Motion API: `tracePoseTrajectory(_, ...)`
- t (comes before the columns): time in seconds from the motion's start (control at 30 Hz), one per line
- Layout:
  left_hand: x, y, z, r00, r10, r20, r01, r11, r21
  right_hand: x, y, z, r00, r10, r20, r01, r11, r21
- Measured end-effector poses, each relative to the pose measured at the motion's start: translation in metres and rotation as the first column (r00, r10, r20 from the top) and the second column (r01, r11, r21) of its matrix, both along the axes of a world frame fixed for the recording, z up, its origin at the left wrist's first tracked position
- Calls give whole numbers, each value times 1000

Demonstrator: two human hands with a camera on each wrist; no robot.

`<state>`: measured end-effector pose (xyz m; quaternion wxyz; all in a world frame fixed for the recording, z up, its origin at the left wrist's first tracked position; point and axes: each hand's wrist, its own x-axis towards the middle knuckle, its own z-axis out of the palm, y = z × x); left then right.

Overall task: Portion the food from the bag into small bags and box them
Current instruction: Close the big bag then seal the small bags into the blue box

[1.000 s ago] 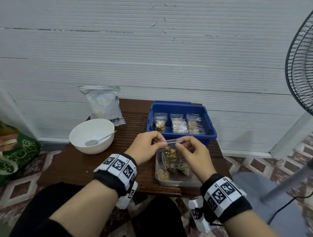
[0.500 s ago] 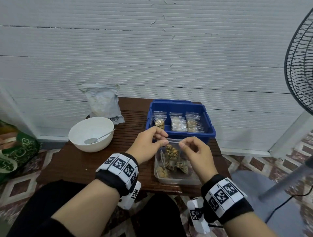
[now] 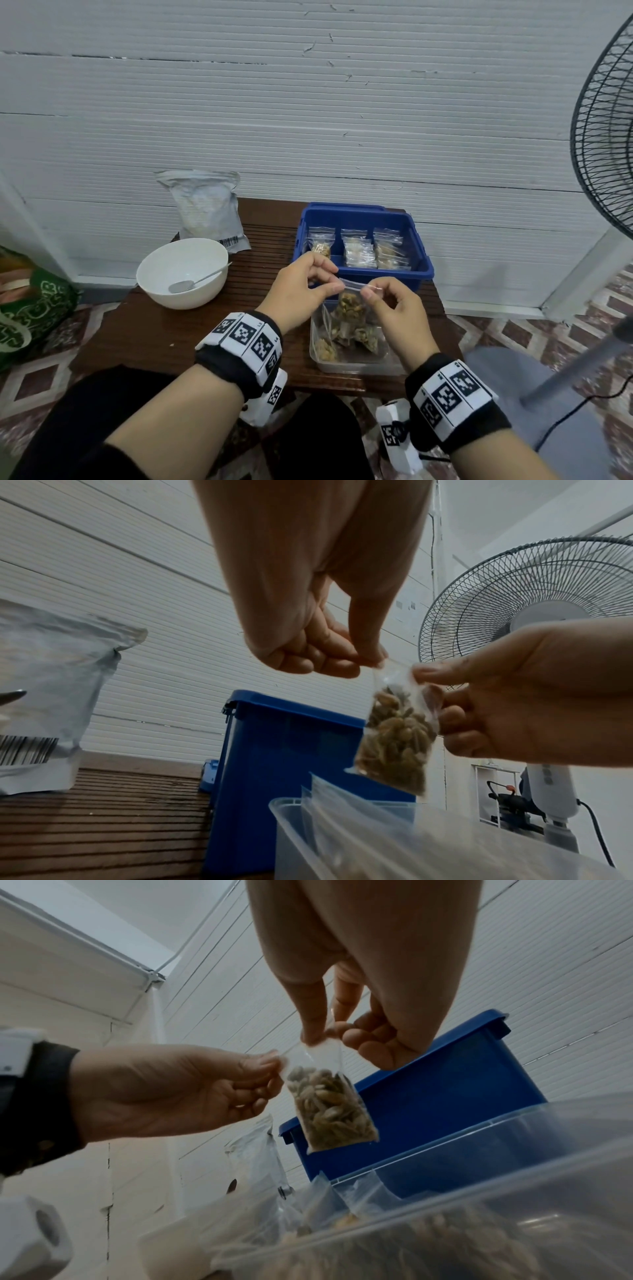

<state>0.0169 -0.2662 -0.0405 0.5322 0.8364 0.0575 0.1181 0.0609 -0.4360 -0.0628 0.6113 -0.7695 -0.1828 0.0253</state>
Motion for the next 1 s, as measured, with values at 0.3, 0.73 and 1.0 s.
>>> tracePoseTrajectory(0.3, 0, -3, 1, 1000, 20, 15, -20, 999, -25, 5, 2, 2, 991, 8, 131, 13, 987, -158)
tracePoseTrajectory(0.73, 25, 47, -6, 939, 342, 46, -339, 939, -62, 68, 21, 107, 944, 210, 256, -45, 848, -528)
tracePoseTrajectory(1.0, 62, 75, -26, 946, 287, -151, -302, 950, -80, 126, 88, 127, 868, 471, 156, -95, 467, -879)
